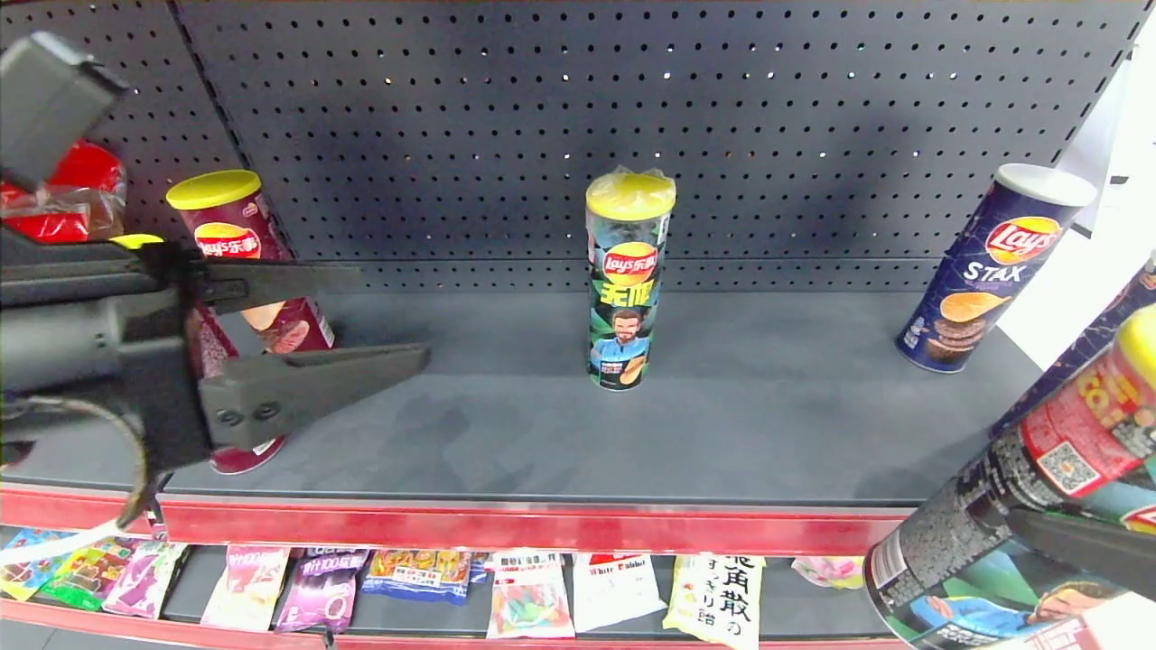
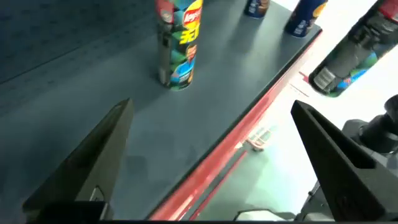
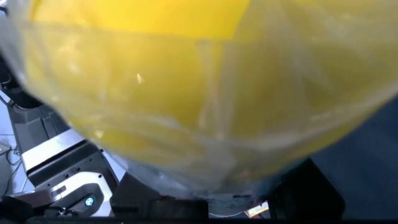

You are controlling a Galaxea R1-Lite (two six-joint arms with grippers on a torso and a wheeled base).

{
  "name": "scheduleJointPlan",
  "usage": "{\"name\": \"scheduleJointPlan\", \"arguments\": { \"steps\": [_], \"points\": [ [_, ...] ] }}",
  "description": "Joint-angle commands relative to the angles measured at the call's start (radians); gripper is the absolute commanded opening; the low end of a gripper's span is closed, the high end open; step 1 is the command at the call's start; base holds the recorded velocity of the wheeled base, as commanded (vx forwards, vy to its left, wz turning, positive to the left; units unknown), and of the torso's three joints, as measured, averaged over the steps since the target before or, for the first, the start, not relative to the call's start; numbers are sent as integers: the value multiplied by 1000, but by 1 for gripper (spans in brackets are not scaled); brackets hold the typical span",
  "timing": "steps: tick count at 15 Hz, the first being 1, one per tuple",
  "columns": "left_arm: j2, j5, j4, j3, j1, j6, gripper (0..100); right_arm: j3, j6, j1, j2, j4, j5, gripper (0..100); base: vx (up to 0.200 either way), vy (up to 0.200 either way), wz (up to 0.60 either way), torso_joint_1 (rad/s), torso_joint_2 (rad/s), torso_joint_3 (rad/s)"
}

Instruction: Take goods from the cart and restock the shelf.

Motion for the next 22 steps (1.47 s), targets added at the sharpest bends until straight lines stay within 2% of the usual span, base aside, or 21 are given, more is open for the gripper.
{"name": "scheduleJointPlan", "arguments": {
  "steps": [1,3,4,7,10,14,15,22],
  "points": [
    [219,-21,-35,-77,-16,5,100,-5,-1,-1,6,0,-1,0,0,0,0,0,0,0],
    [325,-18,-91,-140,-11,5,100,-14,2,-1,-2,0,0,0,0,0,0,0,0,0],
    [348,-18,-98,-157,-8,5,100,-16,2,-1,-3,0,0,0,0,0,0,0,0,0],
    [487,1,-105,-298,-10,7,100,-25,2,7,-16,9,12,0,0,0,0,0,0,0],
    [556,2,-105,-380,-13,7,100,-27,13,7,-13,7,11,0,0,0,0,0,0,0],
    [606,-7,-105,-434,-34,5,100,-24,27,3,-14,7,9,0,0,0,0,0,0,0],
    [630,-9,-105,-462,-54,4,100,-24,27,2,-16,7,8,0,0,0,0,0,0,0],
    [701,-12,-104,-537,-68,4,100,-25,42,0,-16,7,5,0,0,0,0,0,0,0]
  ]
}}
